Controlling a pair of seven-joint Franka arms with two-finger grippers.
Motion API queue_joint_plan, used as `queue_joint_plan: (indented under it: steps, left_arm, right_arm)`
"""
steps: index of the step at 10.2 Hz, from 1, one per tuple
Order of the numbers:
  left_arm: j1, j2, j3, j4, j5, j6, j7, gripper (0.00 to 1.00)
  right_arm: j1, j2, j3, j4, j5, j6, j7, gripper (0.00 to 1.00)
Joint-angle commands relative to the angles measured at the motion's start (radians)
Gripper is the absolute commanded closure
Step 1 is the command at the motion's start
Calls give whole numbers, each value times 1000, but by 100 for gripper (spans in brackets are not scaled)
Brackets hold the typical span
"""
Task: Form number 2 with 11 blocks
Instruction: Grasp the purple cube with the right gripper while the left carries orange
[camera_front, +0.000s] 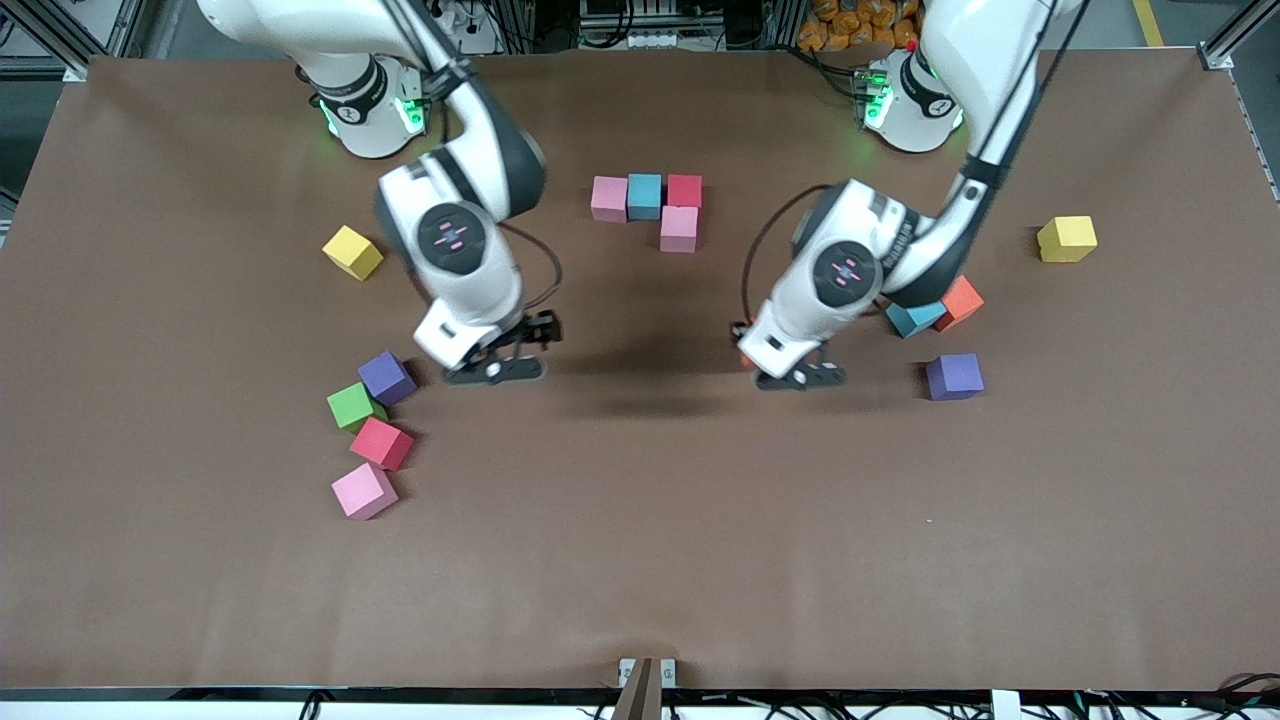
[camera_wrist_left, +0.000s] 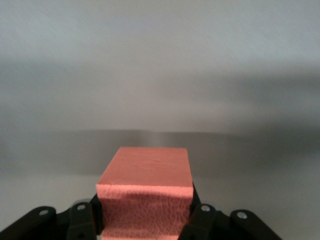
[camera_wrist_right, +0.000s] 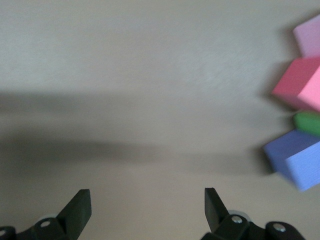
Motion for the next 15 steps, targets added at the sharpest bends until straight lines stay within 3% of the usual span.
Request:
queue_joint_plan:
  steps: [1, 5, 7, 11, 13, 15]
  left_arm:
    - [-28, -24, -63, -26, 67, -1, -120, 62]
    - [-109, 10, -100, -66, 115, 117, -240, 62]
    - [-143, 18, -100, -102, 139, 170, -245, 62]
    - [-173, 36, -121, -125, 244, 179, -369, 62]
    - [-186, 35, -123, -135, 244, 182, -406, 62]
    - [-193, 32, -123, -155, 247, 202, -428, 63]
  right_arm:
    - [-80, -42, 20, -23, -20, -25, -144, 0]
    - [-220, -91, 17, -116, -1, -10, -423, 0]
    - [-275, -122, 16, -246, 31, 115, -560, 0]
    - [-333, -131, 16, -440, 67, 309, -620, 0]
    - [-341, -130, 11, -477, 127, 338, -663, 0]
    - [-344, -120, 8, -506, 131, 381, -663, 0]
